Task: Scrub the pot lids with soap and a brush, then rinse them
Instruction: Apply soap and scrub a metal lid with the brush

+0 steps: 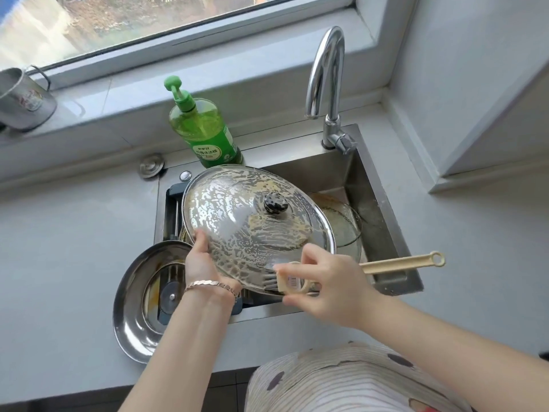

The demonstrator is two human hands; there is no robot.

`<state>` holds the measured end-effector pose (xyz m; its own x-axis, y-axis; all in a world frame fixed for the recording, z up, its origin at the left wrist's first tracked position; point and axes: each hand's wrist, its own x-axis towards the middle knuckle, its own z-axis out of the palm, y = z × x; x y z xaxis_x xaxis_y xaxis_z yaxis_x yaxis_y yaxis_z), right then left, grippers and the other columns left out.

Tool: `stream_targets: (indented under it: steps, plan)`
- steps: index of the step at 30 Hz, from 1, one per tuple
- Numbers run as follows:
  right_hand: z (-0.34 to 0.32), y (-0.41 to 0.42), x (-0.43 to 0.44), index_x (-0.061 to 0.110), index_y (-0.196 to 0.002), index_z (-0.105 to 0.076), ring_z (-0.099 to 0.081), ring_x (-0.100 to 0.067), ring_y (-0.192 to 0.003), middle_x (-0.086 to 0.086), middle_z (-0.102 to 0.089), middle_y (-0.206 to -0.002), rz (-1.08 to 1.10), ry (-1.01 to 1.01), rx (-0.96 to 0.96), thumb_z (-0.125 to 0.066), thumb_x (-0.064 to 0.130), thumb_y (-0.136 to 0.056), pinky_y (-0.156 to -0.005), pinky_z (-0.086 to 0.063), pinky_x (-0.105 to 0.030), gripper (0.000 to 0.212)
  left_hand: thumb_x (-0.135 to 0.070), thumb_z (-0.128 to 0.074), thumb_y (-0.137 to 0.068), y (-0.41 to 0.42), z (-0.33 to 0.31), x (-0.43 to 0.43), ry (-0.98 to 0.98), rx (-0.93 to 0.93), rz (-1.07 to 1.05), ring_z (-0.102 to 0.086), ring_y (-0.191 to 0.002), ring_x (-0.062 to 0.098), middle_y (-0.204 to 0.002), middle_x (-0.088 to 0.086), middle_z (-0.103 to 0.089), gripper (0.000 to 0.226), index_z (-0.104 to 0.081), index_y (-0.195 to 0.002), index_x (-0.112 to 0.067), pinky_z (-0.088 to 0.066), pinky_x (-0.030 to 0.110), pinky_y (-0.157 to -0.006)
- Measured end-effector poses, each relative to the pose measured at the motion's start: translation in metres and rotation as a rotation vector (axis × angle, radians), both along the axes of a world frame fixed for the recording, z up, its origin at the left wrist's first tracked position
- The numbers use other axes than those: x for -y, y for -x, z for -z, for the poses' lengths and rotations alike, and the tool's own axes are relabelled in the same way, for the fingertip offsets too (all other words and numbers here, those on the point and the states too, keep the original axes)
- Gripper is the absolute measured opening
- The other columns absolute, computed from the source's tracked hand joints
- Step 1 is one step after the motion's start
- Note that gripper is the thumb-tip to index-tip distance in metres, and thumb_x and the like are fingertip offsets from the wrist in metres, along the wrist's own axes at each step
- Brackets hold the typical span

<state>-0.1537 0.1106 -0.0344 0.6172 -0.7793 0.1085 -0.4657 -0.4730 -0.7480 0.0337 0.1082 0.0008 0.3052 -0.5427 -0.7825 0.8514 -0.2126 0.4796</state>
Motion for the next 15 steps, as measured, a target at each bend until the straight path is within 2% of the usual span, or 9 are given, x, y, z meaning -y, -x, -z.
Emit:
stream_targets:
  steps: [4,7,10,11,15]
  plan:
    - [0.019,0.031,0.027,0.048,-0.108,-0.061,-0.044,-0.007,-0.058,0.011,-0.045,-0.074,0.276,-0.231,-0.043,-0.074,0.044,-0.072,-0.058,-0.037,-0.022,0.038,-0.044,-0.053,-0.091,-0.004,-0.006,-0.003,-0.012,0.04,-0.051,-0.061,-0.098,0.035,-0.108,0.012,-0.065,0.036,-0.058,-0.105,-0.011,-0.047,0.061,-0.078]
    - [0.014,0.022,0.032,0.038,-0.114,-0.064,-0.042,-0.006,-0.063,0.009,-0.045,-0.077,0.301,-0.268,-0.07,-0.074,0.039,-0.075,-0.061,-0.037,-0.025,0.04,-0.043,-0.054,-0.09,0.004,-0.009,-0.002,-0.023,0.046,-0.064,-0.062,-0.091,0.034,-0.102,0.012,-0.064,0.033,-0.057,-0.096,-0.011,-0.046,0.062,-0.085]
    - [-0.002,0.008,0.013,0.04,-0.111,-0.065,-0.041,-0.006,-0.059,0.012,-0.043,-0.074,0.117,-0.192,0.041,-0.076,0.044,-0.07,-0.055,-0.035,-0.02,0.043,-0.045,-0.056,-0.088,0.005,-0.008,0.0,-0.018,0.025,-0.037,-0.061,-0.101,0.037,-0.11,0.015,-0.064,0.039,-0.058,-0.106,-0.011,-0.044,0.063,-0.089]
    - [-0.002,0.011,0.014,0.041,-0.111,-0.064,-0.041,-0.006,-0.058,0.012,-0.044,-0.073,0.117,-0.192,0.046,-0.075,0.046,-0.069,-0.055,-0.035,-0.02,0.044,-0.046,-0.056,-0.088,0.004,-0.008,0.0,-0.008,0.021,-0.036,-0.06,-0.103,0.038,-0.112,0.015,-0.064,0.04,-0.057,-0.109,-0.011,-0.043,0.063,-0.09]
    - [0.023,0.036,0.049,0.037,-0.114,-0.064,-0.05,-0.014,-0.072,0.002,-0.052,-0.082,0.409,-0.36,-0.108,-0.072,0.04,-0.076,-0.069,-0.045,-0.033,0.039,-0.045,-0.056,-0.088,0.004,-0.012,0.0,0.019,0.061,-0.062,-0.061,-0.1,0.035,-0.107,0.012,-0.065,0.033,-0.059,-0.1,-0.014,-0.045,0.062,-0.087]
